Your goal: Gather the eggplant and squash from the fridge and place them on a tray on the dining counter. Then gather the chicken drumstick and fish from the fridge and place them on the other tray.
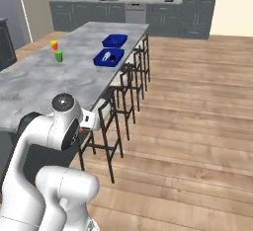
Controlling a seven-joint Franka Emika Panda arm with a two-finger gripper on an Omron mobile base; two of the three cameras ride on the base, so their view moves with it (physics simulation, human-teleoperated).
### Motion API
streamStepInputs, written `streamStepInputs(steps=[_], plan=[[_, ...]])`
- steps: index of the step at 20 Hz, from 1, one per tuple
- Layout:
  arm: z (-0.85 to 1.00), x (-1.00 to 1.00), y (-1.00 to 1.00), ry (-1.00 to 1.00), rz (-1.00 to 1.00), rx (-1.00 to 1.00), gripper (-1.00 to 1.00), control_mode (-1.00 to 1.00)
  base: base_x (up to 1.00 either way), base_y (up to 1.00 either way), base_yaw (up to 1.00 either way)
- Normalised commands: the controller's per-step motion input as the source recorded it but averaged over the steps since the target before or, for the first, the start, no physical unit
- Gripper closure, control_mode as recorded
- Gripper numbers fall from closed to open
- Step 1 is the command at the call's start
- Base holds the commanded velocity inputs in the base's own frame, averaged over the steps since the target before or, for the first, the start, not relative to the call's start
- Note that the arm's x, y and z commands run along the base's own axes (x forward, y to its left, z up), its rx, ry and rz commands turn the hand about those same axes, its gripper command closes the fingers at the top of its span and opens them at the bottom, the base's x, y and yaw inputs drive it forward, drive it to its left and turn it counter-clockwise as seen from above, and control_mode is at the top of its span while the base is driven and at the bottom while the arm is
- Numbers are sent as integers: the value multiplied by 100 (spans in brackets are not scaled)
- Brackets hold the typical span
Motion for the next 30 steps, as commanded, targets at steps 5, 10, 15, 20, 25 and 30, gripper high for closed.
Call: streamStepInputs(steps=[5, 10, 15, 20, 25, 30], plan=[[0, 0, 0, 0, 0, 0, 100, 100, 89, -100, 1], [0, 0, 0, 0, 0, 0, 100, 100, 100, -100, 12], [0, 0, 0, 0, 0, 0, 100, 100, 100, -99, 25], [0, 0, 0, 0, 0, 0, 100, 100, 100, -65, 45], [0, 0, 0, 0, 0, 0, 100, 100, 100, -56, 47], [0, 0, 0, 0, 0, 0, 100, 100, 100, -46, 50]])
